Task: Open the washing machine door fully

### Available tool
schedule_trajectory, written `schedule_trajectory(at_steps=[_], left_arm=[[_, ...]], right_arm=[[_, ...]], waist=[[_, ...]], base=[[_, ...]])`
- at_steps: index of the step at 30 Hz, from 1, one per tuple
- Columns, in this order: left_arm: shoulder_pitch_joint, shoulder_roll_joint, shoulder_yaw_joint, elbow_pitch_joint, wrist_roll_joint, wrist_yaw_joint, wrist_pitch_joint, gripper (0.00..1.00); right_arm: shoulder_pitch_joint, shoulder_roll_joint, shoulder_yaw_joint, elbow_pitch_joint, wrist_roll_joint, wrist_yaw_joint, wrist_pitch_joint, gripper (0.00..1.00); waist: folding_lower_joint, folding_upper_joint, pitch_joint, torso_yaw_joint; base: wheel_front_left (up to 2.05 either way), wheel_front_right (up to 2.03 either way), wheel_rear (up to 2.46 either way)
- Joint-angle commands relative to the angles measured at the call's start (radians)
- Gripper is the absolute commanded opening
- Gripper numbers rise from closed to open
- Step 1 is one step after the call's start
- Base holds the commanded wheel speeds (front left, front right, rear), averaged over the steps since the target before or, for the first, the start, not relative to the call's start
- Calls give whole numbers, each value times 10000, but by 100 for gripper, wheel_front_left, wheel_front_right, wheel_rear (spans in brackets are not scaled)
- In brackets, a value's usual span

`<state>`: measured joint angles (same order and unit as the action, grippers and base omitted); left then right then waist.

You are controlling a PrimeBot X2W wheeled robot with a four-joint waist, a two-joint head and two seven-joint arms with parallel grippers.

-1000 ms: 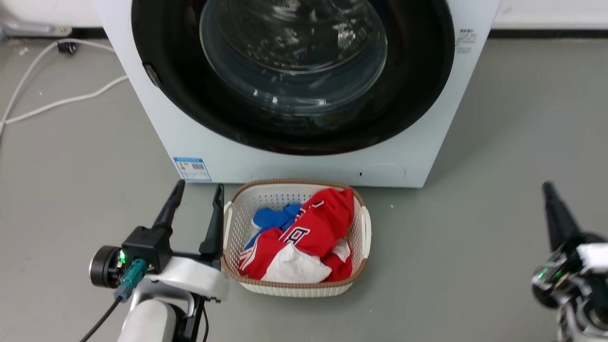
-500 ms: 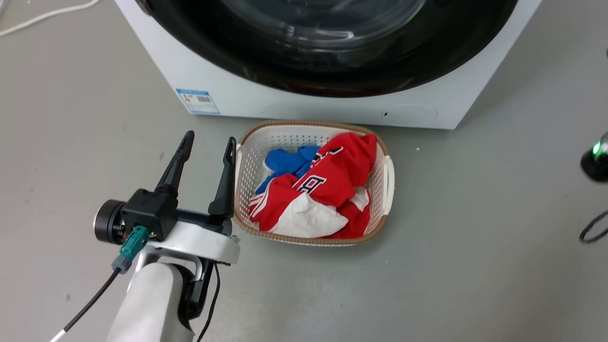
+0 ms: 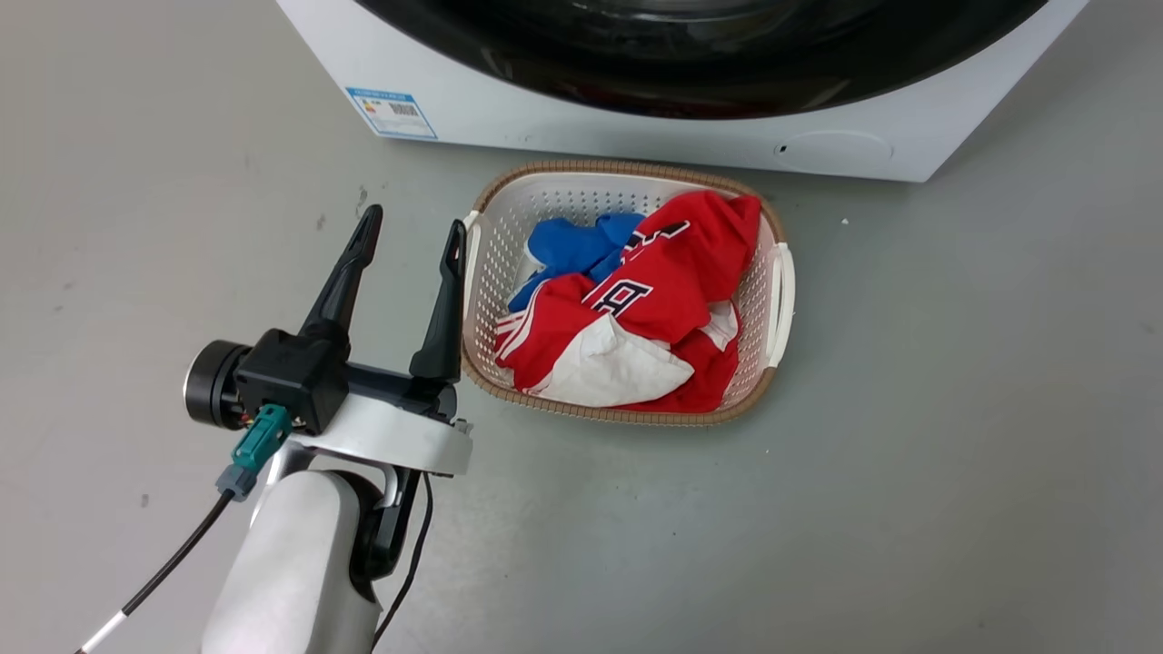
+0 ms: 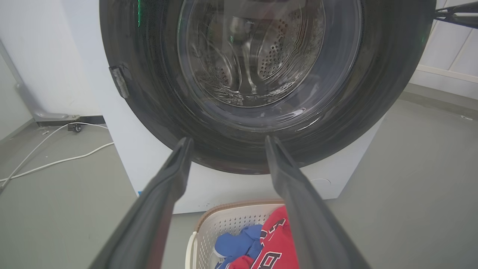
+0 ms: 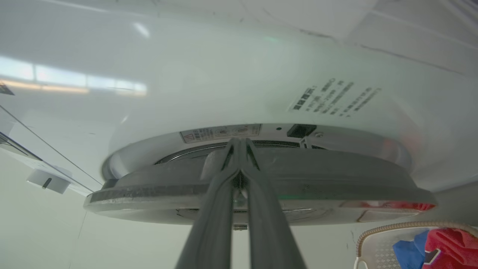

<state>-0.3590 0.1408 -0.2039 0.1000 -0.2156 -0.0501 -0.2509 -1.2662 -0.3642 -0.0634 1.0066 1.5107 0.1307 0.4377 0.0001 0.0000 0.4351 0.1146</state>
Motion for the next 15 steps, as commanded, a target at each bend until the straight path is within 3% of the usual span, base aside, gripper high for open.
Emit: schedule_trajectory(at_steps=[1, 8, 15], left_arm=[[-208, -39, -52, -40, 50, -21, -78, 100], [-418, -82, -128, -141, 87, 35, -91, 100], [-500, -48, -114, -103, 76, 65, -120, 100]], right_arm=[[-441, 51, 210, 333, -221, 2, 119, 0], [-1834, 296, 730, 1375, -788, 1, 437, 0], [-2213, 635, 1114, 1577, -1026, 2, 1286, 0]], waist=[[-1, 0, 205, 94], [-1, 0, 654, 183], [-1, 0, 881, 84]], base=[[0, 0, 0], [0, 0, 0], [0, 0, 0]])
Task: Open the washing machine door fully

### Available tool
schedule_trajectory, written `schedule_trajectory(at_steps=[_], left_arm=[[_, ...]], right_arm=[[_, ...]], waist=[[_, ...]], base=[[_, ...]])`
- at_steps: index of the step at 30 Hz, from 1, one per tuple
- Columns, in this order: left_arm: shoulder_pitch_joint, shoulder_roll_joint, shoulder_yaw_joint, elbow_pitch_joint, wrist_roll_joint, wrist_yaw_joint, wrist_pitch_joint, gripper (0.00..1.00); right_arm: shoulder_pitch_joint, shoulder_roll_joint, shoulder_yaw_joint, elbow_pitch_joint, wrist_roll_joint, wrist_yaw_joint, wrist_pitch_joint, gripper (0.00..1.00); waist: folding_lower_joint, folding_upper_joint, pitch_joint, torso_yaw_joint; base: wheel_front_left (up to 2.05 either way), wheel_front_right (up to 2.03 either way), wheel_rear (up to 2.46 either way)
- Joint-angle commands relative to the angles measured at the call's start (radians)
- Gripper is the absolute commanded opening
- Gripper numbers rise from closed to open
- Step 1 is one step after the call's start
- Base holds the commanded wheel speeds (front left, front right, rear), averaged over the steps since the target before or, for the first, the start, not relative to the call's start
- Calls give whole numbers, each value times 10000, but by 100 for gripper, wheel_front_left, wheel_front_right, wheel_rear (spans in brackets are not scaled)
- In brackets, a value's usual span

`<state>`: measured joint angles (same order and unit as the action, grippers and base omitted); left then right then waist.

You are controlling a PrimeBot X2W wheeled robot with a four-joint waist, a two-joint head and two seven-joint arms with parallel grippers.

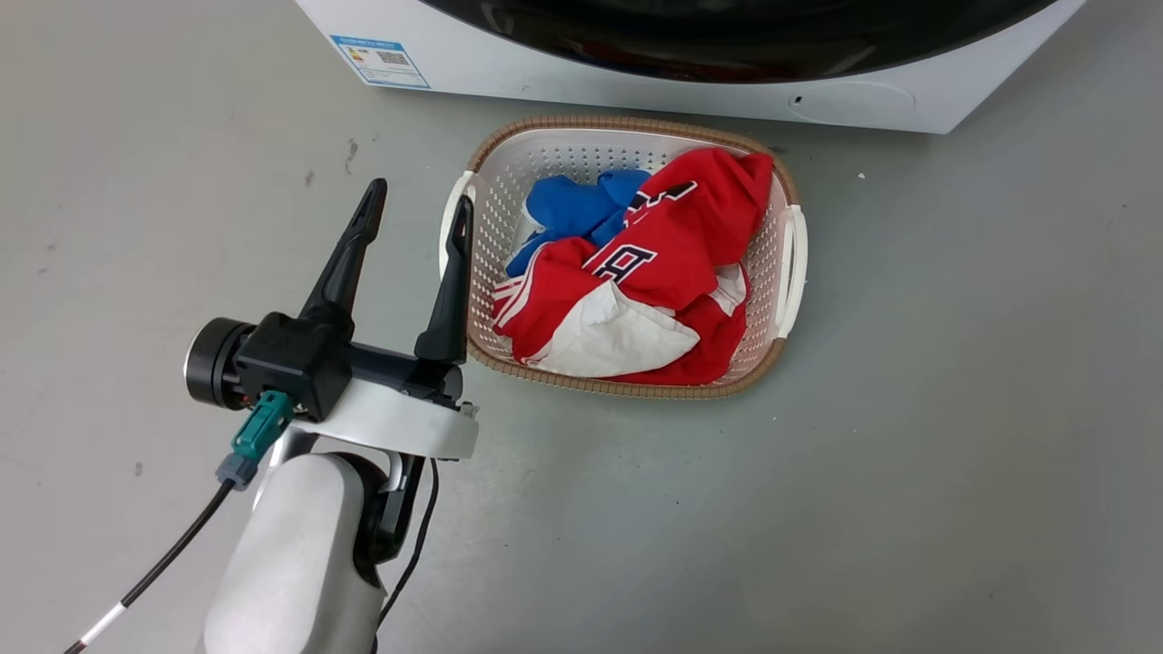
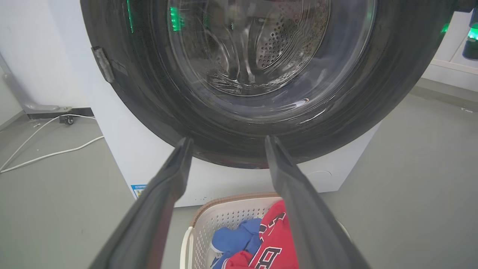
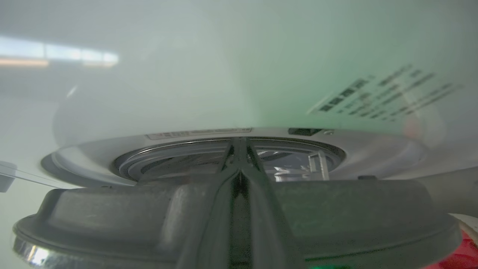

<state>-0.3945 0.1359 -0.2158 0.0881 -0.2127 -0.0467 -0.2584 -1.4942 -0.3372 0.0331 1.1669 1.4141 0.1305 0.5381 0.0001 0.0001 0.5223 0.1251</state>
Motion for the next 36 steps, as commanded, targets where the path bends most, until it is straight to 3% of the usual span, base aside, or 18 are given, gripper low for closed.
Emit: schedule_trajectory(at_steps=[1, 9, 18, 27, 28, 36], left_arm=[[-159, 2, -4, 46, 58, 32, -49, 100], [-15, 7, -30, 342, 14, 2, -71, 100], [514, -9, -166, 872, -86, -90, -85, 100], [1299, -149, -324, 1254, -203, -196, -70, 100], [1508, -195, -341, 1326, -267, -223, -71, 100], [1883, -141, -428, 1489, -252, -323, -70, 100]], right_arm=[[169, 367, 188, -96, -56, 4, 478, 0], [1182, 184, 410, -614, 20, 3, 1946, 0], [3206, 535, 767, -1524, 54, 3, 3148, 0], [5556, 1265, 1026, -3263, 226, 4, 3722, 0], [6320, 1575, 1075, -3908, 262, 4, 3766, 0], [7998, 2385, 1330, -5232, 285, 14, 3817, 0]], waist=[[-1, -1, -7, -30], [-1, -1, -506, -203], [-1, -1, -1698, -315], [-1, -1, -3026, -248], [-1, -1, -3342, -174], [-1, -1, -3952, -20]], base=[[0, 0, 0], [0, 0, 0], [0, 0, 0], [0, 0, 0], [0, 0, 0], [0, 0, 0]])
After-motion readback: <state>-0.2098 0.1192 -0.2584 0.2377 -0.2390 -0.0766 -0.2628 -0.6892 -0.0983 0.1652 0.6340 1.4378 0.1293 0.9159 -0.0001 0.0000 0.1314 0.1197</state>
